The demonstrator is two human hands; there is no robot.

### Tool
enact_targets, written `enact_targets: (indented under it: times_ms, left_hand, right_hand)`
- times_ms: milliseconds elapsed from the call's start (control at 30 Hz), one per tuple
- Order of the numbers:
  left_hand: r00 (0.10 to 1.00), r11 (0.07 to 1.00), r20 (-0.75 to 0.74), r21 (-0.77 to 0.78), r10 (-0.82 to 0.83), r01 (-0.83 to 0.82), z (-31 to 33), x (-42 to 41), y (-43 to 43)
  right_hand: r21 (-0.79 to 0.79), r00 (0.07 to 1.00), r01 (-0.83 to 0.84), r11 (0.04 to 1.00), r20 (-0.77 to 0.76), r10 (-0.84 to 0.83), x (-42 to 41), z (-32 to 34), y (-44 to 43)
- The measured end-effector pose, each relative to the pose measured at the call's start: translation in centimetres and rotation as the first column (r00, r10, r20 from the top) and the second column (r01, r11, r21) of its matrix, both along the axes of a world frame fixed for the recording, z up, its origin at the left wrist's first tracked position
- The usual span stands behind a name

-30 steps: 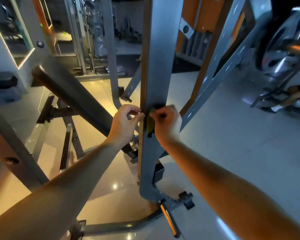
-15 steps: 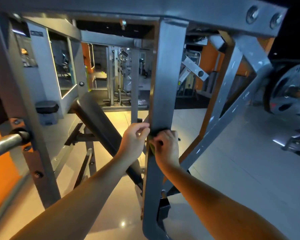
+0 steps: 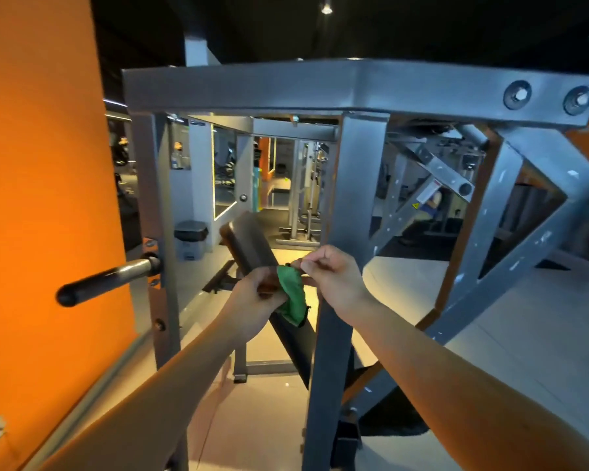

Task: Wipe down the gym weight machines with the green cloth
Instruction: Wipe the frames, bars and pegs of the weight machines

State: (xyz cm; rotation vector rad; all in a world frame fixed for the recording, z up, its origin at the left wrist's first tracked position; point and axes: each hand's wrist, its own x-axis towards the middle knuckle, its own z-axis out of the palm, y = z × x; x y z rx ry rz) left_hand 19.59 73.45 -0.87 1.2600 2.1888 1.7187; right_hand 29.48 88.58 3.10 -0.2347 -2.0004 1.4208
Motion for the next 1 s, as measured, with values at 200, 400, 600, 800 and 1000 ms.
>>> enact_targets:
  times_ms: [200, 400, 600, 800, 1000]
  left_hand:
    - [0.993, 0.99, 0.009, 0.088, 0.114, -0.114, 1.4, 1.1, -4.6]
    - [0.983, 0.992, -0.132, 0.033, 0.126, -0.123, 1.6, 2.4, -9.4]
    - [0.987, 0.988, -0.054, -0.026, 0.151, -0.152, -0.1, 4.9, -13.9]
    - [0.996, 0.993, 0.025, -0.092, 0.081, -0.078, -3.2, 7.7, -15.4]
    - [0.999, 0.974, -0.009, -0.222, 0.036, -0.037, -5.3, 11.3, -11.5]
  right_hand:
    - [-0.002, 0.983, -0.176, 0.984, 0.047, 0.176, 0.6, 1.4, -4.3]
    - [-0.145, 0.92, -0.361, 0.921, 0.107, 0.378, 1.9, 0.8, -8.1]
    - [-0.02, 0.877, -0.401, 0.916, 0.279, 0.391, 3.8, -0.7, -11.6]
    - [0.09, 0.829, -0.36, 0.928, 0.487, 0.274, 7.2, -3.3, -12.9]
    - [0.104, 0.806, -0.295, 0.95, 0.561, 0.188, 11.4, -5.5, -9.5]
